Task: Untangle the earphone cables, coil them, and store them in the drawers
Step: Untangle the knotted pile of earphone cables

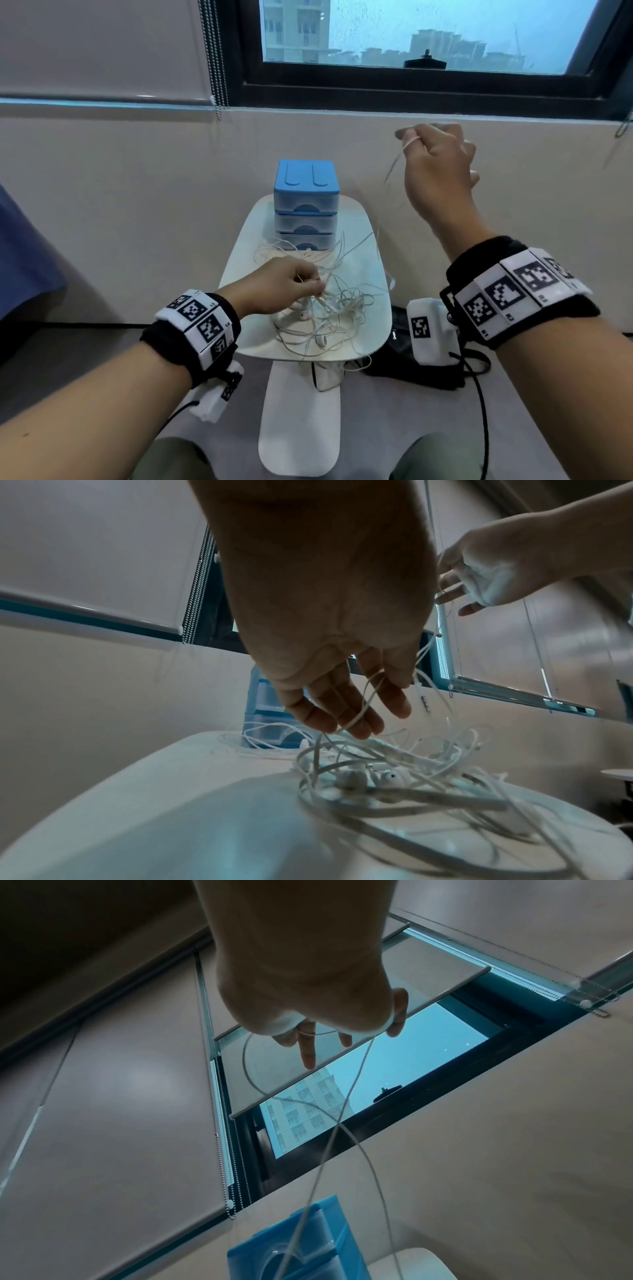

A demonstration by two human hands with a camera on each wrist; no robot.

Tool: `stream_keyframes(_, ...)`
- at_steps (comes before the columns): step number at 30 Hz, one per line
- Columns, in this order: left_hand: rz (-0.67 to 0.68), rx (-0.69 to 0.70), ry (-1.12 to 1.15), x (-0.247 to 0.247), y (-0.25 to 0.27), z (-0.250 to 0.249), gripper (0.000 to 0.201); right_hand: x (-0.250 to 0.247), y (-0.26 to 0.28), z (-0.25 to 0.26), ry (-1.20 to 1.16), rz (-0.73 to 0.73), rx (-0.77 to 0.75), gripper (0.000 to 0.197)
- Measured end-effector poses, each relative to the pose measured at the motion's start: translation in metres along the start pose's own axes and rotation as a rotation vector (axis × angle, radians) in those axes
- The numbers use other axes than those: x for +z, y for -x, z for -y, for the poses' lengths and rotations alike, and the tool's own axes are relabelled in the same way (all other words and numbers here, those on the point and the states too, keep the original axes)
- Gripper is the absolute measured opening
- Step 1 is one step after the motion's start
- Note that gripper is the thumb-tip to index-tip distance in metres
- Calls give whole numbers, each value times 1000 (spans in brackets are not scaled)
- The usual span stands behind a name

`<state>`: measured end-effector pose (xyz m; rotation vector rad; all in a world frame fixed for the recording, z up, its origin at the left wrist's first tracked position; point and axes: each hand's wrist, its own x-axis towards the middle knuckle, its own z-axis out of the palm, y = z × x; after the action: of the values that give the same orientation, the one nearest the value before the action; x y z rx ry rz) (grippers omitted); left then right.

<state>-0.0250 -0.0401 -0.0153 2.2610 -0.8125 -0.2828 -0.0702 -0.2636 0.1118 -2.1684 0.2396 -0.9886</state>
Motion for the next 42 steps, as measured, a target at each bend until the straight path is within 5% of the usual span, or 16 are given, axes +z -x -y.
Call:
stream_keyframes(16, -80, 29, -53, -14, 4, 4, 26, -9, 2, -16, 52, -91, 94, 26)
stream_keyframes(19, -123, 117, -112, 5, 3, -2, 22, -12, 7, -24, 153, 4, 122, 24)
stream_keyframes(23, 25, 168, -270, 39, -4, 1, 36, -10, 24, -44, 360, 184, 279, 28)
stream_keyframes(30, -22, 84, -182, 31, -11, 35, 10, 12, 56, -85, 563, 794, 347, 19)
stream_keyframes(34, -34, 50, -146, 27, -10, 42, 13, 23, 66, -83, 674, 864, 203, 23)
stream_keyframes(38, -42, 33, -114, 28, -14, 40, 12, 42, 78, -84, 344, 646, 91, 34)
stream_keyframes(42, -51, 53, -163, 29, -13, 42, 13, 56, 95, -87, 290, 897, 45, 38)
